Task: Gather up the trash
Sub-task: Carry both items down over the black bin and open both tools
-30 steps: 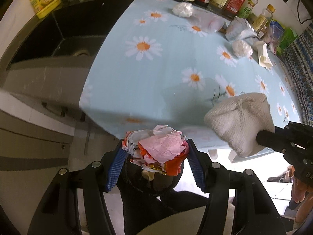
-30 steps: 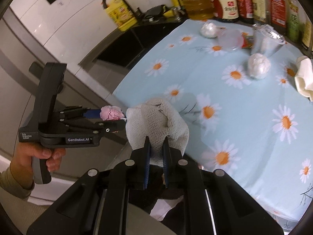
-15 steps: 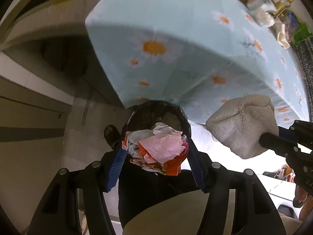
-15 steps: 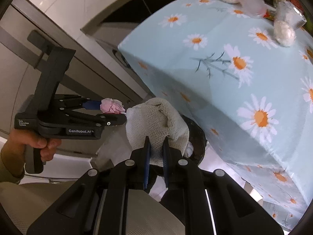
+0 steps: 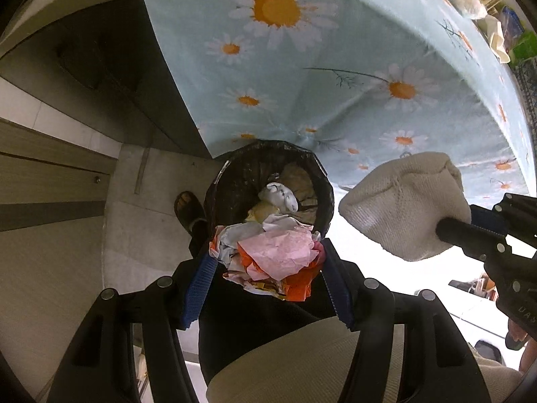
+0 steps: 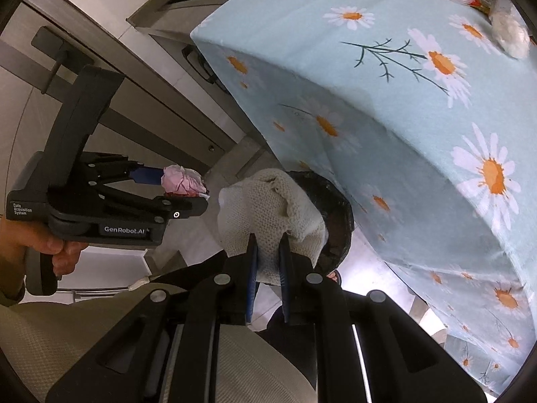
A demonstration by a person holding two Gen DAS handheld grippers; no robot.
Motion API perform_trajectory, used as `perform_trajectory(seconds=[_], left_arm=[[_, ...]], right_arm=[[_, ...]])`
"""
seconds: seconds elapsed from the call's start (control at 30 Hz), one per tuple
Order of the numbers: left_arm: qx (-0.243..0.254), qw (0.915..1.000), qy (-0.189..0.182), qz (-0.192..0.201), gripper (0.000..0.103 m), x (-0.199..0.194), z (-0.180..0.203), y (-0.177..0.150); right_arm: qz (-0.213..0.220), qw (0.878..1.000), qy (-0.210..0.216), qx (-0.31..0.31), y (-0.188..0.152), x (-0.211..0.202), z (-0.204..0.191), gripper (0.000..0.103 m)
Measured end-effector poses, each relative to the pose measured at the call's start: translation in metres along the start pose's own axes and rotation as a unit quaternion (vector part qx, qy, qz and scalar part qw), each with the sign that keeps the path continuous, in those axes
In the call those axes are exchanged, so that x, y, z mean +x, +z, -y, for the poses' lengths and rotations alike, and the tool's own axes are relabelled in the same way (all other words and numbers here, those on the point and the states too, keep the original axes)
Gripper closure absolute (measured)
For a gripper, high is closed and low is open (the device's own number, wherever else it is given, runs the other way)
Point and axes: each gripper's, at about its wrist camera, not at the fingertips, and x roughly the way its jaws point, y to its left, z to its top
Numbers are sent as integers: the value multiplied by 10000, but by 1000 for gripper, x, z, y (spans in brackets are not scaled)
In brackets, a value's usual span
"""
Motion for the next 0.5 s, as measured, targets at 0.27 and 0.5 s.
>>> perform_trajectory(seconds=[0.27, 0.5], left_arm=[[-11, 10000, -18, -93, 42, 4, -2, 3], [-53, 10000, -19, -65, 30, 6, -2, 8]], right_arm=[[5, 9999, 100, 78, 5, 1, 3, 86], [55, 9998, 133, 150, 9, 2, 4, 84]])
